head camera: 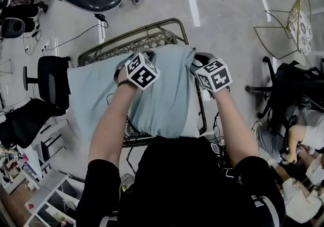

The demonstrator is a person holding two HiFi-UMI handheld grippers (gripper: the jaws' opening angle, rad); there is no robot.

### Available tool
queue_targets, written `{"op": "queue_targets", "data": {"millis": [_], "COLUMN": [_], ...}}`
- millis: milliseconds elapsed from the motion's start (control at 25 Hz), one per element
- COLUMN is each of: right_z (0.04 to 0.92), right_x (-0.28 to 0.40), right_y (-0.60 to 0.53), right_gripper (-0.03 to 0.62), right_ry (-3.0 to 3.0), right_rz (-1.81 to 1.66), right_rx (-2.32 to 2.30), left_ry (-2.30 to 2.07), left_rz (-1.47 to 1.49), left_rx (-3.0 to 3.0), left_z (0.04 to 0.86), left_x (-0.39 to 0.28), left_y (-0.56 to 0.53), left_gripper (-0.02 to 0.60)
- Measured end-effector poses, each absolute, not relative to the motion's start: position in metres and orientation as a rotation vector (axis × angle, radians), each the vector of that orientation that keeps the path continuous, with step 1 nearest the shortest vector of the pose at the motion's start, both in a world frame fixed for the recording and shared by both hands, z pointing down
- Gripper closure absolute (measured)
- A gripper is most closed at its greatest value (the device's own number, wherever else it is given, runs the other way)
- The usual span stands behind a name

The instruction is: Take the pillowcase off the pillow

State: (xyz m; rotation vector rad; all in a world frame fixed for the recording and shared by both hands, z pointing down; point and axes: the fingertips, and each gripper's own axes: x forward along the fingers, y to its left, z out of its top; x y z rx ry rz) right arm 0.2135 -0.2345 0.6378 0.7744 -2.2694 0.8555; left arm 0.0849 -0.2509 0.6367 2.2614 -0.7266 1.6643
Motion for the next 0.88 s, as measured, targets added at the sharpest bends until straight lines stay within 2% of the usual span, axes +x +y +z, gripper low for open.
{"op": "queue_targets", "data": {"millis": [160, 400, 440, 640, 880], "right_z": [0.645, 0.661, 0.662, 0.656, 0.634], "right_x": [0.216, 0.183, 0.174, 0.163, 0.178], "right_y": [-0.225, -0.213, -0.21, -0.209, -0.202], "right_gripper": [0.365, 0.339, 0.354, 0.534, 0.572], "right_ry": [-2.255, -2.265, -2.268, -2.233, -2.169], "right_rz": [1.011, 1.175, 1.156, 0.758, 0.431], "right_rx": [0.734, 0.579, 0.55, 0.55, 0.506], "left_ry": [-0.751, -0.802, -0.808, -0.848, -0.843], "left_rz": [1.867, 1.933, 1.911, 1.914, 1.987], "left_rx": [2.248, 2.195, 2.19, 2.18, 2.189], "left_z": [0.634, 0.633, 0.633, 0.632, 0.624], "left_x": [0.063, 0.038, 0.037, 0.02, -0.002], "left_y": [-0.252, -0.247, -0.245, -0.244, -0.234], "left_gripper": [0.575, 0.575, 0.575, 0.575, 0.575]}}
